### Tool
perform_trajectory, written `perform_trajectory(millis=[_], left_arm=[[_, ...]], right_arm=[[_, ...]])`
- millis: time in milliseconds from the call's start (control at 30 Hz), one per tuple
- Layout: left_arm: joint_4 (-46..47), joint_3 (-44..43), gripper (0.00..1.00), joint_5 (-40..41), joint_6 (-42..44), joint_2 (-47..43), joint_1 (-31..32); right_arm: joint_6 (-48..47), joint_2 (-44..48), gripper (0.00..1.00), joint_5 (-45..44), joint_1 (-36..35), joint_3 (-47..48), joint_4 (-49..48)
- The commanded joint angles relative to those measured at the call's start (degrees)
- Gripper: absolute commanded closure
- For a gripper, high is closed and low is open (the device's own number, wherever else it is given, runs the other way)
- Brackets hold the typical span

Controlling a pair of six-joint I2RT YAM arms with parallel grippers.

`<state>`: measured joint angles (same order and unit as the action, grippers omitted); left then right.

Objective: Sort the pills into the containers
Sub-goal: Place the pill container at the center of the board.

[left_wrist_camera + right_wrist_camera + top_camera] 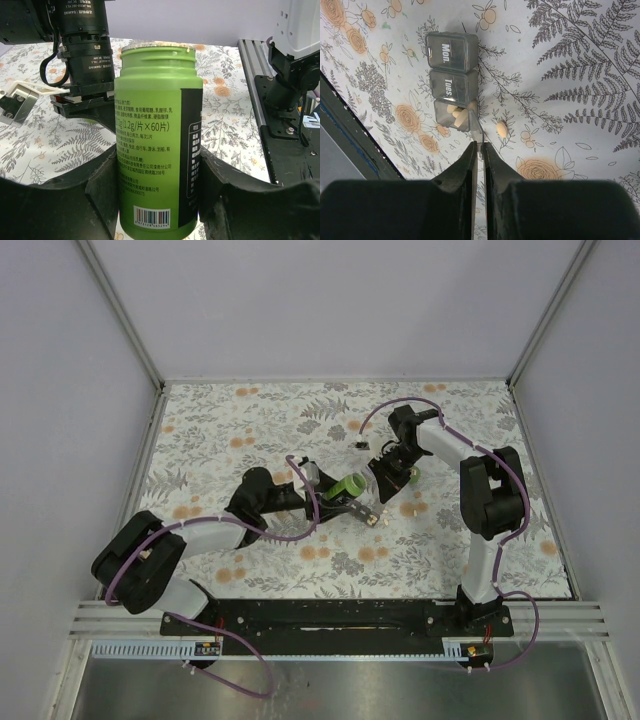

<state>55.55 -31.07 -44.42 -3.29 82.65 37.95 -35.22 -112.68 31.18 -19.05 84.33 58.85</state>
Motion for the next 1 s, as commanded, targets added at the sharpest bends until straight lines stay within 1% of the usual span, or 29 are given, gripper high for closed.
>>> perform_trajectory(millis=[0, 167, 467, 600, 633, 733, 800, 967], left_arm=[[-1.3, -1.6, 1.00, -2.1, 2.8, -2.5, -0.2], [2.8, 0.3, 1.00, -3.3, 2.8, -2.0, -1.8], [2.2, 0.6, 1.00, -3.3, 2.9, -0.7, -2.7], [2.2, 0.3, 1.00, -2.7, 4.2, -0.3, -2.9], [2.0, 0.4, 1.00, -2.5, 4.3, -0.1, -2.9], [1.6, 0.3, 1.00, -2.5, 4.5, -0.1, -3.0], [1.5, 0.4, 1.00, -2.4, 4.5, -0.3, -3.0], [1.5, 0.2, 1.00, -2.2, 4.5, -0.5, -3.1]], right_arm=[[0.5, 0.8, 0.96, 1.7, 0.3, 2.0, 0.9], [1.0, 1.7, 0.89, 2.1, 0.4, 2.1, 1.2], [1.4, 2.3, 0.61, 2.0, 0.3, 2.6, 2.1], [1.6, 2.6, 0.57, 1.8, 0.3, 2.9, 2.4], [1.7, 2.7, 0.54, 2.0, 0.3, 2.9, 2.4], [1.9, 3.1, 0.52, 2.0, 0.3, 3.2, 2.5], [1.9, 3.2, 0.47, 2.0, 0.3, 3.5, 2.8], [2.2, 4.0, 0.41, 1.7, 0.3, 3.7, 2.8]])
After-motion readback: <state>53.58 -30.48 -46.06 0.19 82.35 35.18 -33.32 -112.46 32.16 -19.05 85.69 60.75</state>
